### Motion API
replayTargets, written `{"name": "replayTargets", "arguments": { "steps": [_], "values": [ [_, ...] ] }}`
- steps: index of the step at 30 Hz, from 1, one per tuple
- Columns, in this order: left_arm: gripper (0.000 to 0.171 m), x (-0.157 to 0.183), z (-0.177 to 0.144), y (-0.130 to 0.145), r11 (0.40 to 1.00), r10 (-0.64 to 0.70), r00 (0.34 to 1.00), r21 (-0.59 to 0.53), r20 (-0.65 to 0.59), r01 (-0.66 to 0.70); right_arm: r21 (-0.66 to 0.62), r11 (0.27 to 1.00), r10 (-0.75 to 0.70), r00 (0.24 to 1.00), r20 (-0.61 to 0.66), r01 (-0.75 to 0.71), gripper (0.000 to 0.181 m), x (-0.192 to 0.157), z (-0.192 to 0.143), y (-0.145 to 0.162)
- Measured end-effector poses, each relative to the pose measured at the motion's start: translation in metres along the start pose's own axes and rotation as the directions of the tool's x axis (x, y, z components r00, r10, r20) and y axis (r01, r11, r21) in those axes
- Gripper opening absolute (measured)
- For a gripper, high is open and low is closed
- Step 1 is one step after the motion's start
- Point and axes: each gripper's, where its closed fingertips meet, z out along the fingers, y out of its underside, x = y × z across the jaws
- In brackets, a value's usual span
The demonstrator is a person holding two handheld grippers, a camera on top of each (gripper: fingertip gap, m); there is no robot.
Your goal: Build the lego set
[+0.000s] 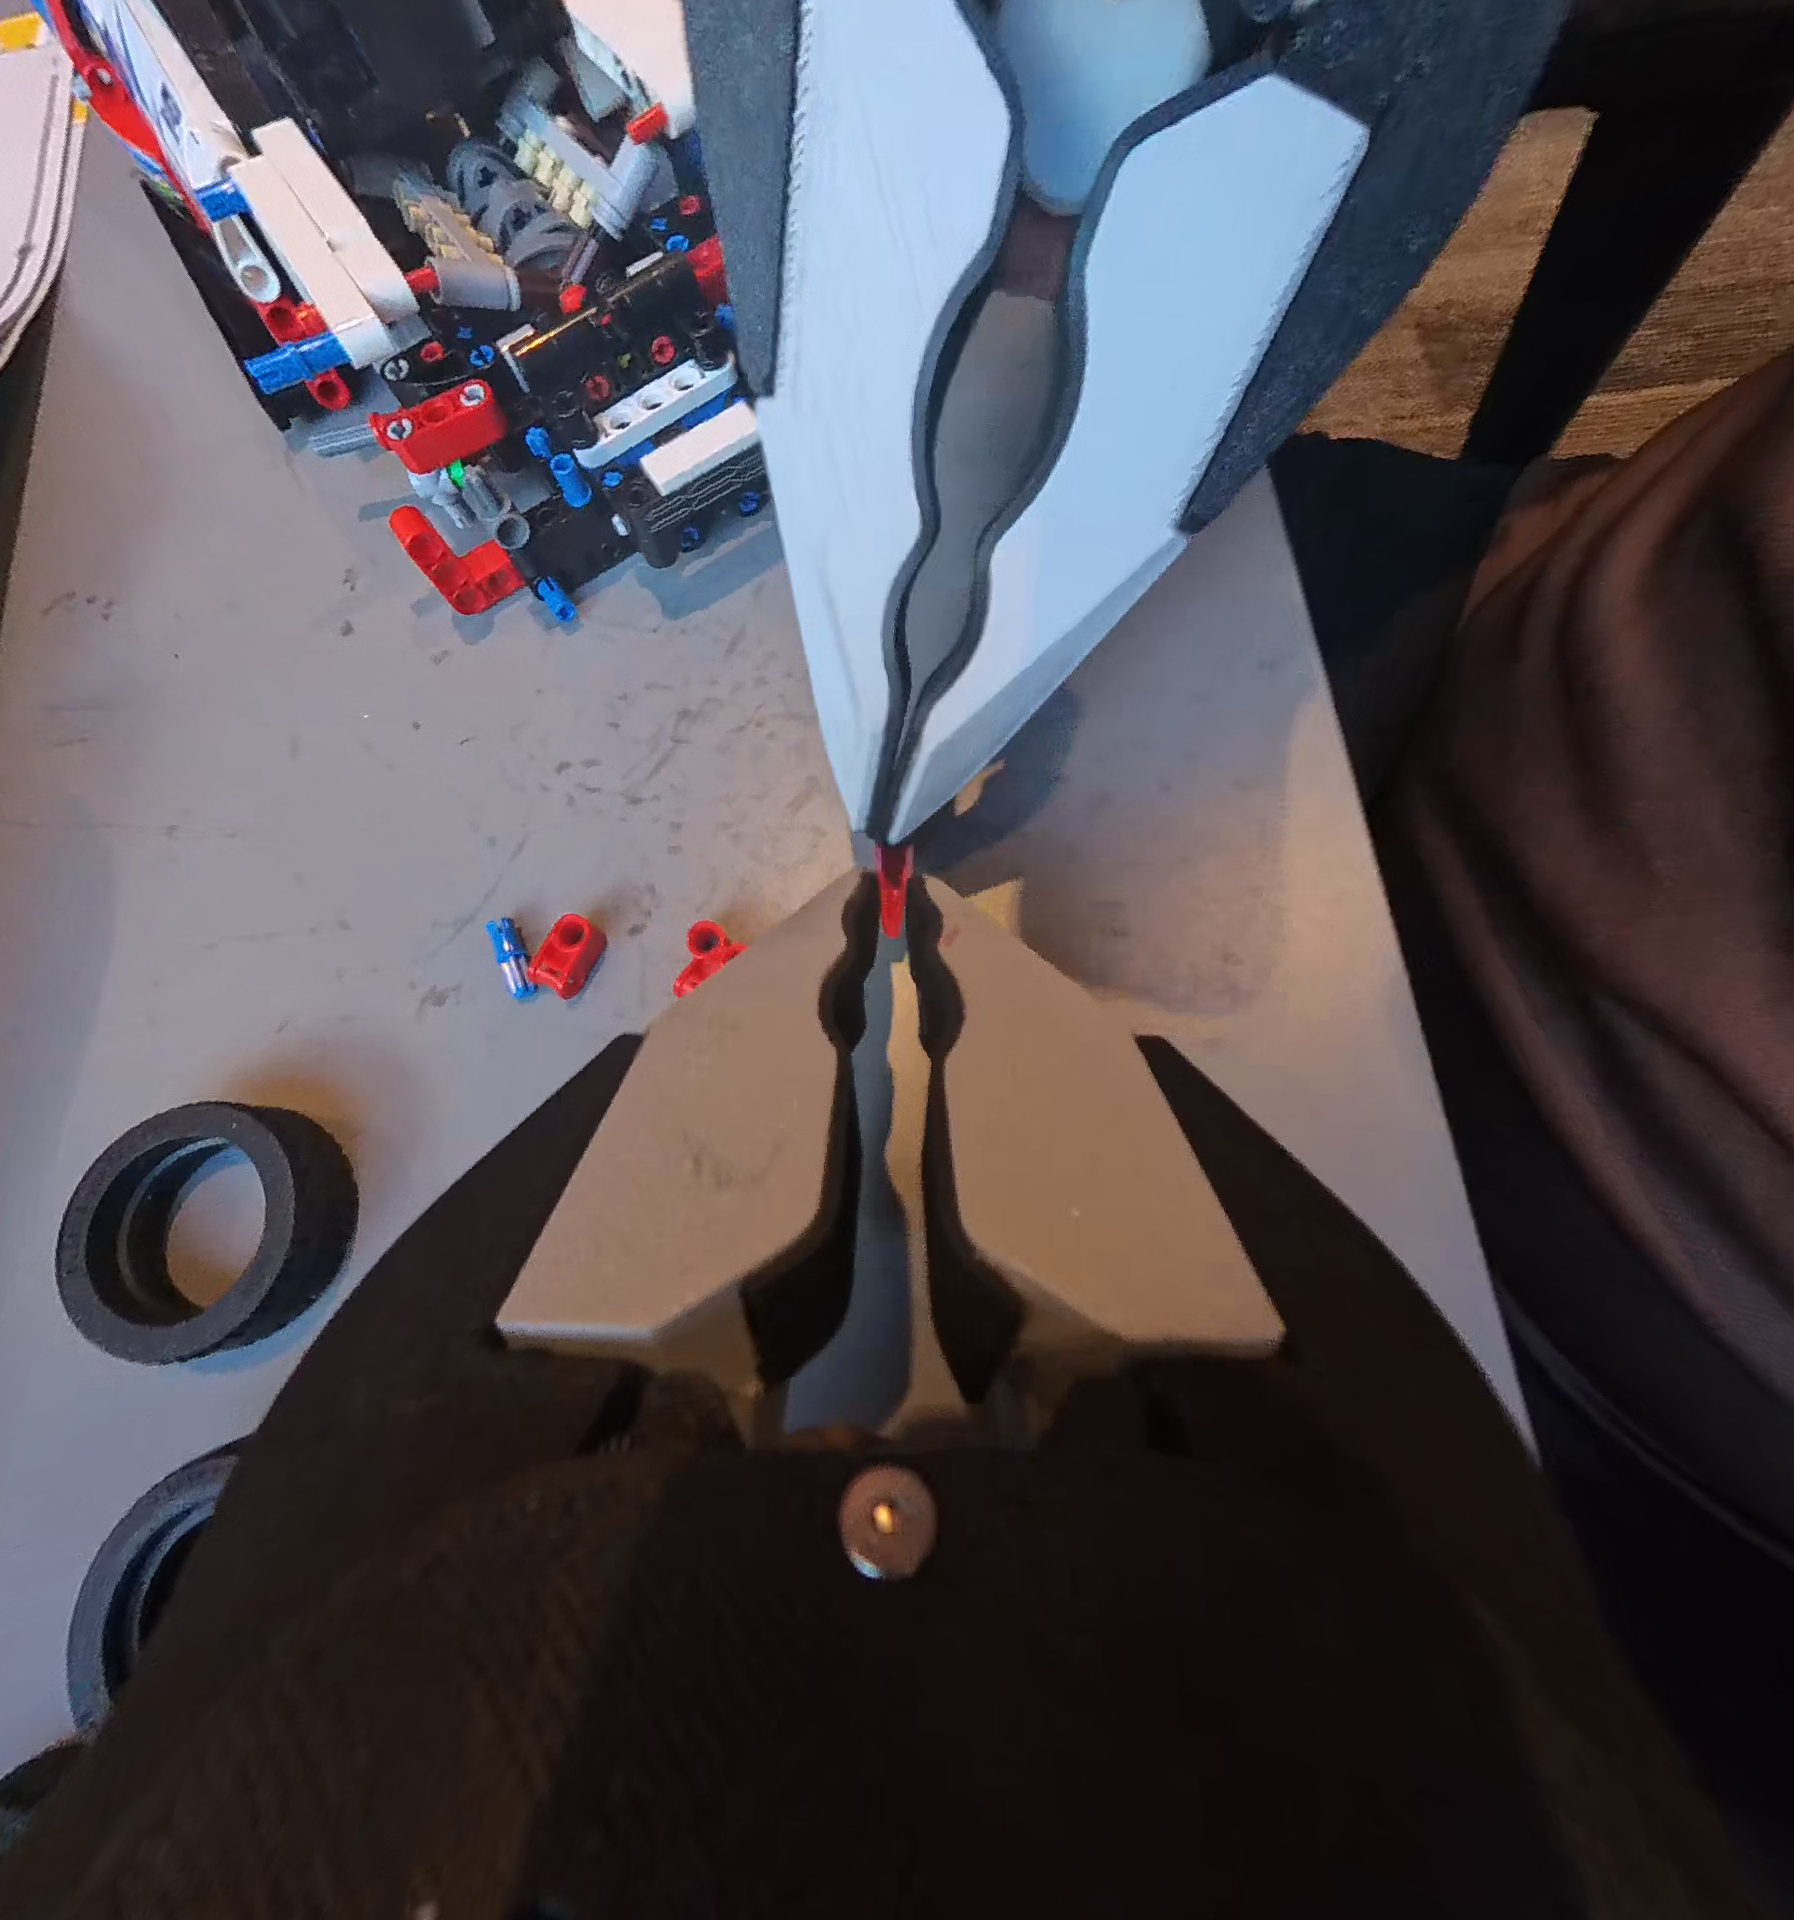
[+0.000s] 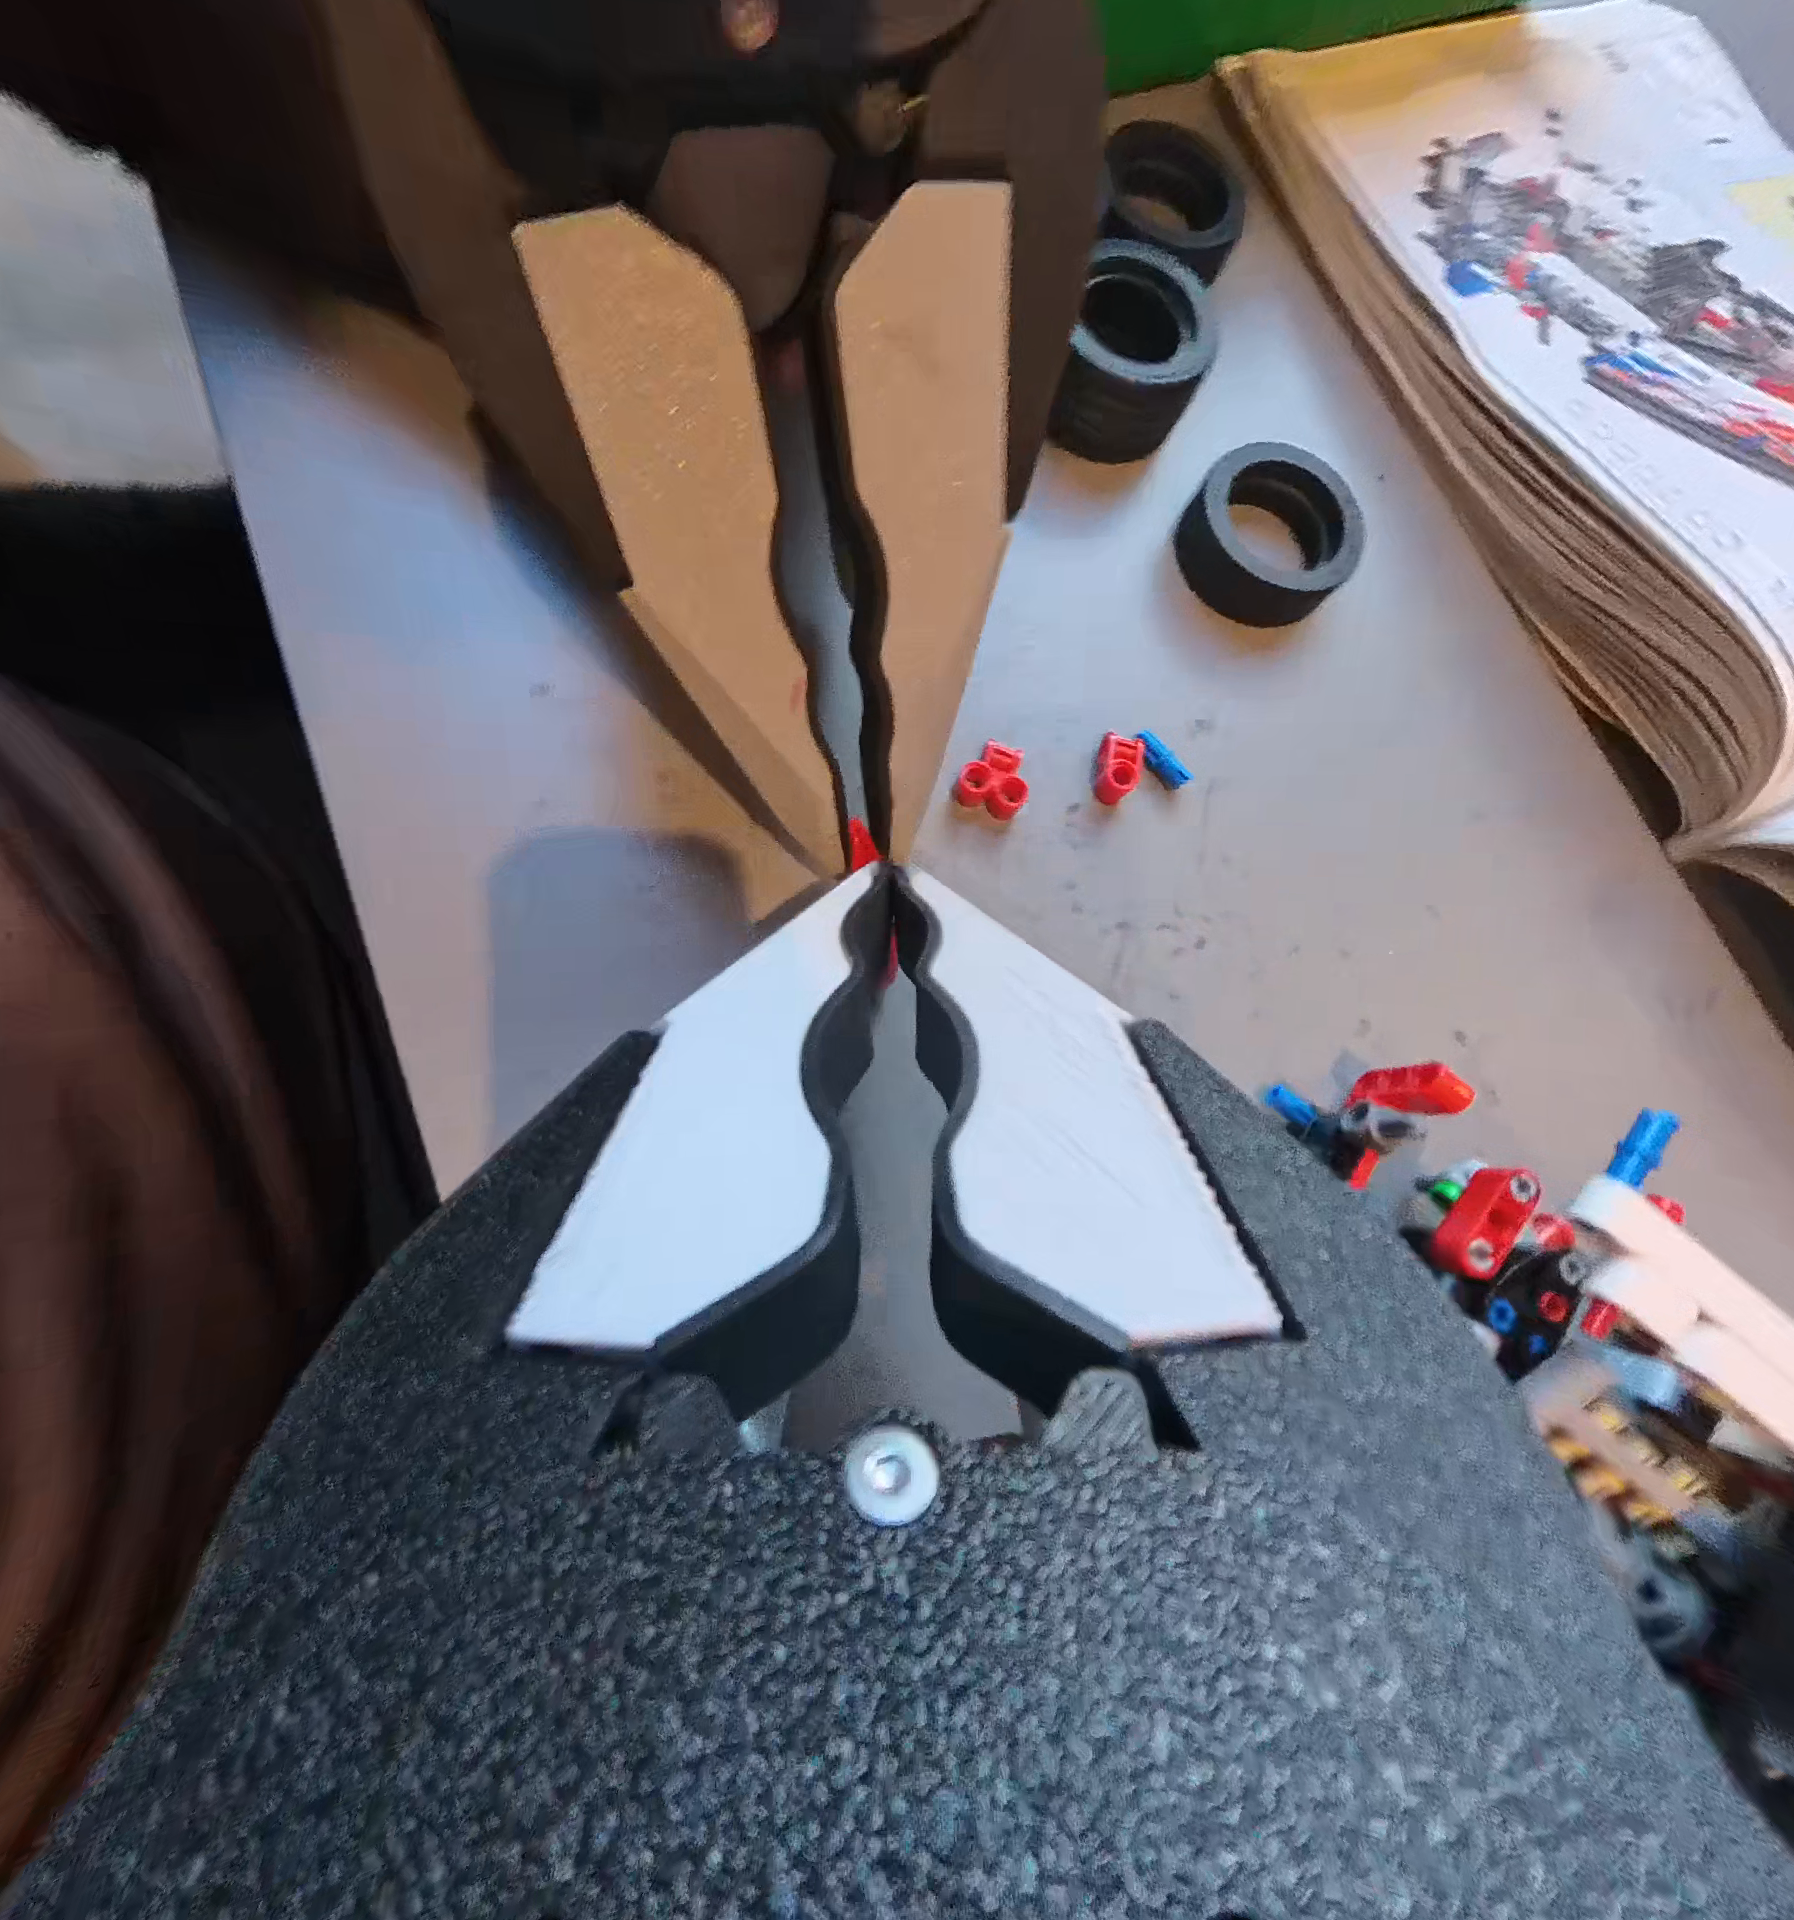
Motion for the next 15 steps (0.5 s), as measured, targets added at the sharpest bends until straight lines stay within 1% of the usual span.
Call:
{"name": "replayTargets", "arguments": {
  "steps": [2, 4, 6, 8, 9, 11, 12, 13, 15],
  "values": [
    [0.003, 0.001, 0.0, -0.002, 1.0, -0.004, 1.0, 0.01, -0.007, 0.004, 0.037, 0.997, 0.073, 0.997, 0.012, -0.074, 0.001, 0.001, -0.005, 0.001],
    [0.002, 0.0, -0.002, -0.002, 1.0, -0.021, 1.0, 0.016, -0.009, 0.021, 0.067, 0.989, 0.131, 0.991, -0.007, -0.13, 0.028, 0.008, -0.015, 0.002],
    [0.002, 0.002, -0.005, -0.003, 0.998, -0.056, 0.997, 0.032, -0.054, 0.058, 0.087, 0.988, 0.127, 0.992, 0.007, -0.127, 0.026, 0.007, -0.023, 0.003],
    [0.002, 0.005, -0.01, -0.008, 0.988, -0.132, 0.981, 0.061, -0.139, 0.142, 0.068, 0.997, 0.042, 0.999, 0.017, -0.044, 0.031, -0.002, -0.027, 0.006],
    [0.002, 0.008, -0.013, -0.011, 0.976, -0.185, 0.963, 0.077, -0.196, 0.203, 0.057, 0.998, -0.025, 1.0, -0.011, 0.026, 0.033, -0.003, -0.029, 0.005],
    [0.002, 0.015, -0.02, -0.018, 0.936, -0.297, 0.894, 0.085, -0.335, 0.342, 0.035, 0.984, -0.173, 0.983, -0.065, 0.175, 0.036, -0.004, -0.032, 0.002],
    [0.002, 0.016, -0.021, -0.02, 0.91, -0.352, 0.854, 0.075, -0.383, 0.408, 0.028, 0.971, -0.236, 0.967, -0.097, 0.239, 0.037, -0.004, -0.034, -0.002],
    [0.002, 0.016, -0.021, -0.021, 0.886, -0.399, 0.823, 0.063, -0.405, 0.46, 0.025, 0.955, -0.292, 0.949, -0.116, 0.297, 0.038, -0.006, -0.035, -0.006],
    [0.002, 0.018, -0.02, -0.021, 0.868, -0.433, 0.8, 0.049, -0.416, 0.495, 0.005, 0.915, -0.399, 0.906, -0.142, 0.404, 0.038, -0.012, -0.035, -0.011]
  ]
}}
